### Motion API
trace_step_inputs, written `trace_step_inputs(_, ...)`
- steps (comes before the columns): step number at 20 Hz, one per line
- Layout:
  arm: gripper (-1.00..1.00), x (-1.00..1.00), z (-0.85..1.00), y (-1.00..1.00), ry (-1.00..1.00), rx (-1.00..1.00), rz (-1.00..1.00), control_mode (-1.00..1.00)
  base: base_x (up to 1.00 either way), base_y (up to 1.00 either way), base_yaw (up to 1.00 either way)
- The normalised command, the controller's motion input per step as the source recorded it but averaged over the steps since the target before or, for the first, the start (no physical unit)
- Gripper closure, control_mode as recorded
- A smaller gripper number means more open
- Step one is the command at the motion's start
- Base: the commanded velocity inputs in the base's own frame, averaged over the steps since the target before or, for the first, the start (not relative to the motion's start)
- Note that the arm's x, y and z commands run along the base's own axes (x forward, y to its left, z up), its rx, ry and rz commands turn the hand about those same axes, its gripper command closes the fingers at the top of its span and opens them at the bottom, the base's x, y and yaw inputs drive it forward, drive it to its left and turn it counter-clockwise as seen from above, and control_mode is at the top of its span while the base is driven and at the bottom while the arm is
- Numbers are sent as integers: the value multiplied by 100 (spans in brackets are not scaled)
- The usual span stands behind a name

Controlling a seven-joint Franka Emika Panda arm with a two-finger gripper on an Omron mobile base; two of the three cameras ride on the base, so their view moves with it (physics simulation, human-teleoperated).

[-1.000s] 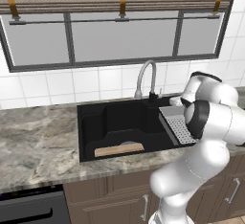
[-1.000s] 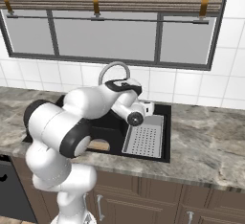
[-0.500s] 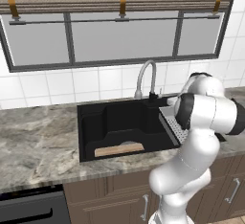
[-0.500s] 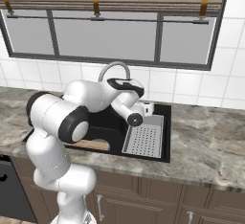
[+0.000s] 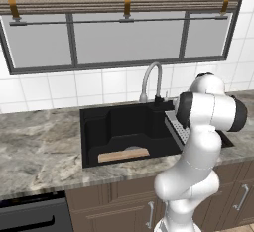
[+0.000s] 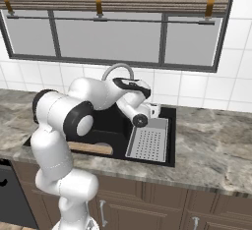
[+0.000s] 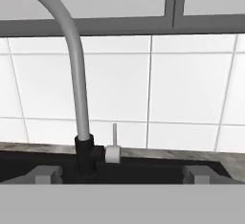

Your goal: Turn on the sink faucet with hot water and rinse the cutting board for ten seconds, then turn off the faucet. Push the cutting board to reach the water if necessary.

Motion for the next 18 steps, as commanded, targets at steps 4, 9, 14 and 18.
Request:
trace_step_inputs(4,-100,19,0,-2,0,4,-6,-100,0,0,0)
trace_step_inputs(9,-100,16,0,0,0,0,-1,-100,0,0,0)
trace_step_inputs(14,-100,21,-1,0,0,0,0,-100,0,0,0)
trace_step_inputs(18,-100,23,-5,0,0,0,0,-100,0,0,0)
